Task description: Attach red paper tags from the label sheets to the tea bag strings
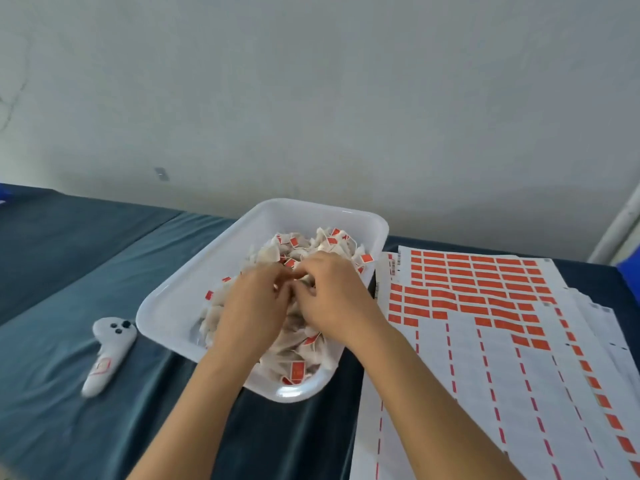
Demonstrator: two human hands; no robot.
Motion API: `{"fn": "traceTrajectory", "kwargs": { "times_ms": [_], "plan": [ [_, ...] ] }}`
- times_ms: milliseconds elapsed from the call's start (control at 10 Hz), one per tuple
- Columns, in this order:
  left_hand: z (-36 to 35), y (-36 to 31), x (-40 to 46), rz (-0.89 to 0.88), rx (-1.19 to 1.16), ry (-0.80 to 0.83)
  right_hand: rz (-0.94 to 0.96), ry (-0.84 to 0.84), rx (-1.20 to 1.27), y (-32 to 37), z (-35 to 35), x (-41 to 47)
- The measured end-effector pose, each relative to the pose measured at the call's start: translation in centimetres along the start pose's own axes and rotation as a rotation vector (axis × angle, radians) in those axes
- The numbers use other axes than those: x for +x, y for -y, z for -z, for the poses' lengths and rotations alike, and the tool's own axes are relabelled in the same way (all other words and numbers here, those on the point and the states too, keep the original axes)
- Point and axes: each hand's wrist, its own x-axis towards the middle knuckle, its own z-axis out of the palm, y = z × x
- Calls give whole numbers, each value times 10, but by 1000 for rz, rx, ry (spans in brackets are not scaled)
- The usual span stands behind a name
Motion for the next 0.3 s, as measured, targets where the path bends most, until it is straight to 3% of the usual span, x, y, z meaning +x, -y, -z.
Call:
{"fn": "traceTrajectory", "kwargs": {
  "times_ms": [100,300],
  "plan": [
    [-9,10,-3,25,50,74,33,2,10,-2,-2,-2],
    [-4,4,-9,-28,15,-95,99,-118,85,0,15,-16]
  ]
}}
